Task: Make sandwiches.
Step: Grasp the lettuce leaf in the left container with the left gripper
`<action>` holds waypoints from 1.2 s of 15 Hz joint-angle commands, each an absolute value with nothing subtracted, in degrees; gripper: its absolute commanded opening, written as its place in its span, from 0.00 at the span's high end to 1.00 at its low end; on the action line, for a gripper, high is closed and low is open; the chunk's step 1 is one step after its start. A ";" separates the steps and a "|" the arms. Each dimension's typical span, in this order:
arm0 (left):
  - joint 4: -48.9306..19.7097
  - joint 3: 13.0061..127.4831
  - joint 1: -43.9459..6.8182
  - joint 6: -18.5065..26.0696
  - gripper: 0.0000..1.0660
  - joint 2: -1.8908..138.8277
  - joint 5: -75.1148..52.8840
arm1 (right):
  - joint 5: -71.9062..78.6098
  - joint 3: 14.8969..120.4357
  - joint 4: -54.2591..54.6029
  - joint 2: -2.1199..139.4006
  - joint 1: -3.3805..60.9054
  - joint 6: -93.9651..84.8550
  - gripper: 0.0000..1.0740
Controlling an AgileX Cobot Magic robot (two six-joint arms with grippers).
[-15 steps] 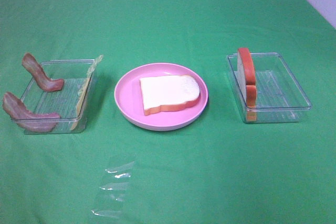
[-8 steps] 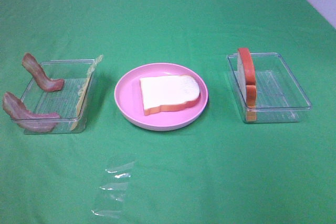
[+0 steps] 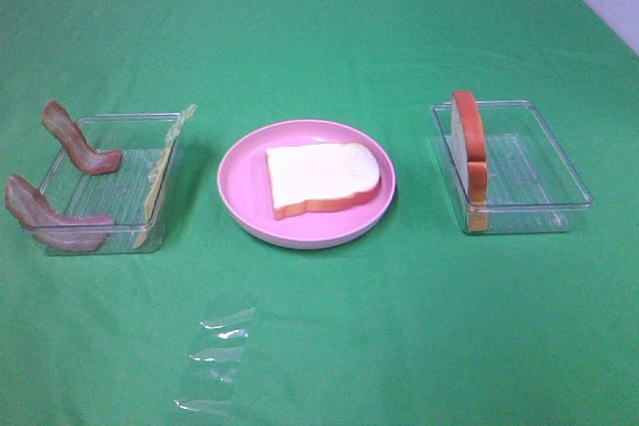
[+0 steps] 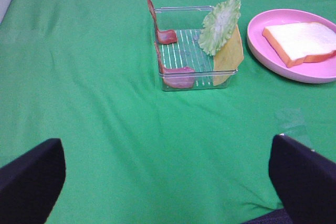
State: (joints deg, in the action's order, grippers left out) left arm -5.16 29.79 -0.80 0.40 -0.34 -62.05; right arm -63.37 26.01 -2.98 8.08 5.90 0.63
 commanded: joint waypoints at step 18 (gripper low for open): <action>-6.70 31.57 -1.09 -3.21 0.08 14.50 -49.56 | -63.25 26.24 -2.46 -1.95 5.79 0.57 0.22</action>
State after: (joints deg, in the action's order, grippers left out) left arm -6.25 31.11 -0.80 -2.35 12.78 -51.74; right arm -63.54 26.01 -2.52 -0.23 5.90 0.69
